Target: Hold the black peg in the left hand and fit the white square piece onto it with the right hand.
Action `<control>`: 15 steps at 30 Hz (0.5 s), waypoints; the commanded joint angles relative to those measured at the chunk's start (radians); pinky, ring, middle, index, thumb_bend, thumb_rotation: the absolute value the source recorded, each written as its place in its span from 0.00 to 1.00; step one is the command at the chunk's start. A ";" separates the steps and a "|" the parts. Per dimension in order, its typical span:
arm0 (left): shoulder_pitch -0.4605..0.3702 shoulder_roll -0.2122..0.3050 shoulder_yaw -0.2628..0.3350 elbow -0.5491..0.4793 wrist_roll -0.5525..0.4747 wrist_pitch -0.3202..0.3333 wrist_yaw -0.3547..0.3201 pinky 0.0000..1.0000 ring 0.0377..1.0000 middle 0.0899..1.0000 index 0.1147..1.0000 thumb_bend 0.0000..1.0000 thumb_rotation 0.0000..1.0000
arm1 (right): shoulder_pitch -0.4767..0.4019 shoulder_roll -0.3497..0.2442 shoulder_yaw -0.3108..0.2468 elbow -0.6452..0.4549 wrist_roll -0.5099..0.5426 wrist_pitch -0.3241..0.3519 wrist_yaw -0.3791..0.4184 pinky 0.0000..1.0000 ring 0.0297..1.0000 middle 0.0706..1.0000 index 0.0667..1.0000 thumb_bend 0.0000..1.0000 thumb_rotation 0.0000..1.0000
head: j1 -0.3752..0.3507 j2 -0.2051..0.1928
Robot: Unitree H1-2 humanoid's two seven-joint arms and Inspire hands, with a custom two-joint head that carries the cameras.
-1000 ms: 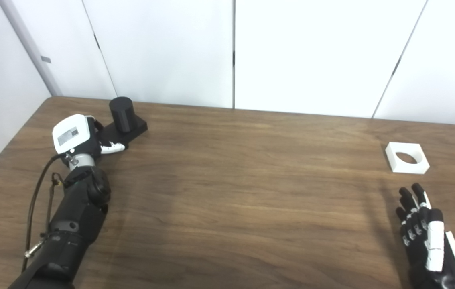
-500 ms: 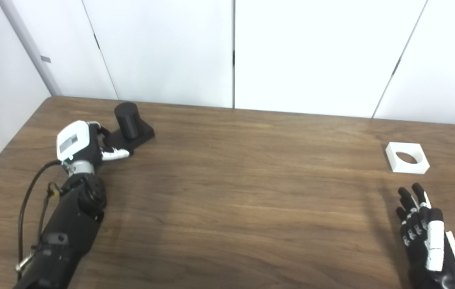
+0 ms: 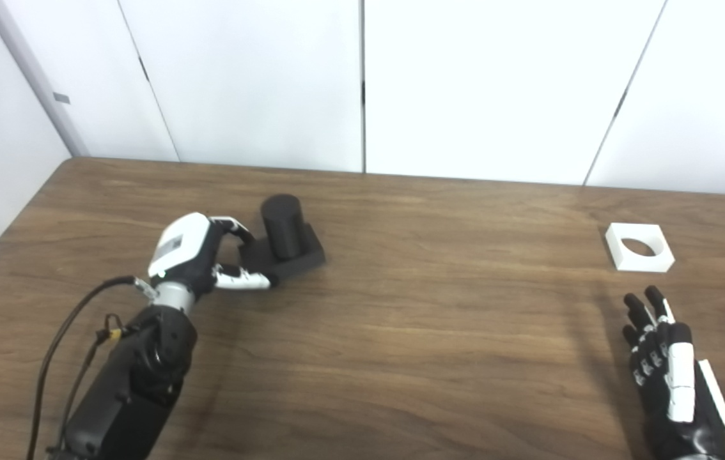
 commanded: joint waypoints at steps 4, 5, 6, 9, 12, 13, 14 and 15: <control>0.017 -0.019 -0.035 -0.118 0.066 -0.024 -0.011 0.81 0.86 0.78 0.42 0.50 0.06 | -0.004 0.036 0.008 -0.013 -0.006 0.008 -0.007 1.00 1.00 0.92 1.00 0.59 1.00 | -0.020 0.015; 0.022 -0.024 -0.039 -0.127 0.073 -0.023 -0.014 0.81 0.86 0.78 0.42 0.50 0.06 | -0.005 0.036 0.009 -0.013 -0.007 0.007 -0.008 1.00 1.00 0.92 1.00 0.59 1.00 | -0.020 0.015; 0.030 -0.032 -0.046 -0.135 0.080 -0.025 -0.014 0.82 0.86 0.78 0.42 0.50 0.06 | -0.006 0.035 0.010 -0.014 -0.006 0.010 -0.008 1.00 1.00 0.92 1.00 0.58 1.00 | -0.031 0.021; 0.068 -0.071 -0.077 -0.168 0.113 -0.022 -0.019 0.81 0.85 0.77 0.42 0.50 0.06 | -0.010 0.036 0.011 -0.014 0.000 0.009 -0.010 1.00 0.99 0.91 1.00 0.58 1.00 | -0.046 0.032; 0.096 -0.096 -0.098 -0.197 0.140 -0.026 -0.033 0.81 0.85 0.78 0.42 0.50 0.06 | -0.014 0.041 0.010 -0.015 0.011 0.010 -0.012 1.00 0.99 0.91 1.00 0.57 1.00 | -0.061 0.044; 0.110 -0.104 -0.109 -0.206 0.148 -0.037 -0.032 0.81 0.85 0.77 0.42 0.50 0.06 | -0.015 0.041 0.011 -0.017 0.010 0.017 -0.015 1.00 0.99 0.91 1.00 0.57 1.00 | -0.066 0.050; 0.123 -0.114 -0.120 -0.215 0.158 -0.045 -0.029 0.80 0.84 0.77 0.42 0.50 0.06 | -0.015 0.041 0.012 -0.020 0.010 0.024 -0.016 1.00 0.99 0.91 1.00 0.58 1.00 | -0.070 0.053; 0.136 -0.122 -0.126 -0.222 0.168 -0.052 -0.027 0.79 0.84 0.77 0.42 0.50 0.06 | -0.015 0.041 0.014 -0.025 0.009 0.030 -0.018 1.00 1.00 0.91 1.00 0.58 1.00 | -0.076 0.060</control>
